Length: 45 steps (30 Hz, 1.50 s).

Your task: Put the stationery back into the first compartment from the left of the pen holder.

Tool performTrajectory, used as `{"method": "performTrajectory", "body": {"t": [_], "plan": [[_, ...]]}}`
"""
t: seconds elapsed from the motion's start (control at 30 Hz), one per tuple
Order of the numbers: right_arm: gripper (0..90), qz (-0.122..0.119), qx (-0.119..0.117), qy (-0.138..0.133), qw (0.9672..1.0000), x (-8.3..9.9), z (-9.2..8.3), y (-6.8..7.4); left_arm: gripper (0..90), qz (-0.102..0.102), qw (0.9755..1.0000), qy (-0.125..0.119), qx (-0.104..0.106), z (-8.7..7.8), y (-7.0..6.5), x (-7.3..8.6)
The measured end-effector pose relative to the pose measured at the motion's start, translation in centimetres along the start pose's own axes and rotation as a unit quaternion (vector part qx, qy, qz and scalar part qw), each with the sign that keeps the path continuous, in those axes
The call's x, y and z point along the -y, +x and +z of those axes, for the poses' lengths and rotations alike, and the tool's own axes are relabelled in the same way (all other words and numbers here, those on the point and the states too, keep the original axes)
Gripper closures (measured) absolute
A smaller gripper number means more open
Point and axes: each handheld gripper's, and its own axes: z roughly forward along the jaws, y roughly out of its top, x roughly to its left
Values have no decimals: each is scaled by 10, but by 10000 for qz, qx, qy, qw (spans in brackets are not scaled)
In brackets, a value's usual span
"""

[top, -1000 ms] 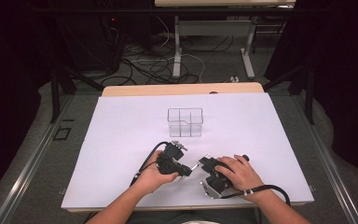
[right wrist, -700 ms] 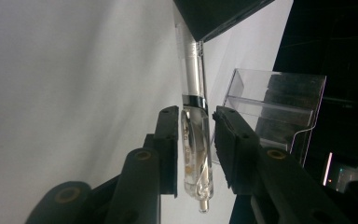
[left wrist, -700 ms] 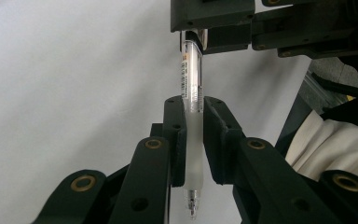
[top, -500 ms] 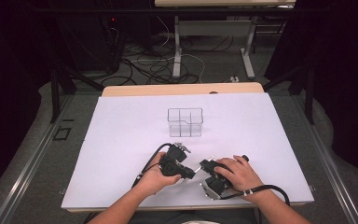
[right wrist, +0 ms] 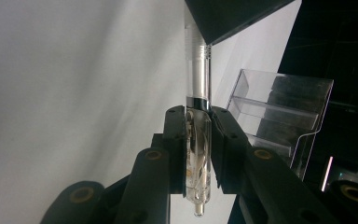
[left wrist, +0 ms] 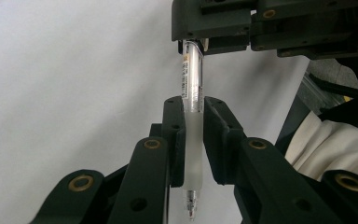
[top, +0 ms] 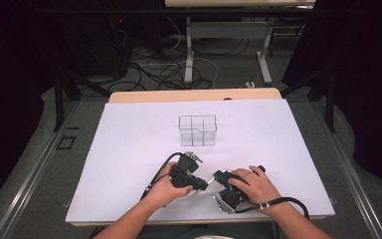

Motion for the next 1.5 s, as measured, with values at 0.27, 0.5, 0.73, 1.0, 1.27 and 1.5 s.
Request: {"method": "performTrajectory", "body": {"t": [0.27,0.5,0.73,1.0,1.27,1.5], "plan": [[779,-4,-15,-4,10000,1,1,0,693,-245,9995,-202,54,-6,8,1],[780,37,-57,36,10000,2,1,0,593,-357,9985,-419,-13,-14,16,2],[782,73,-17,-3,10000,2,1,0,533,-496,9964,-654,-210,-20,25,5],[783,104,-33,13,9999,3,0,-1,448,-579,9903,-968,-811,-29,36,9],[785,96,-1,3,10000,3,0,-1,372,-631,9802,-1288,-1366,-37,48,12],[787,167,73,40,9998,4,-1,-2,324,-550,9724,-1546,-1659,-46,60,15]]}}
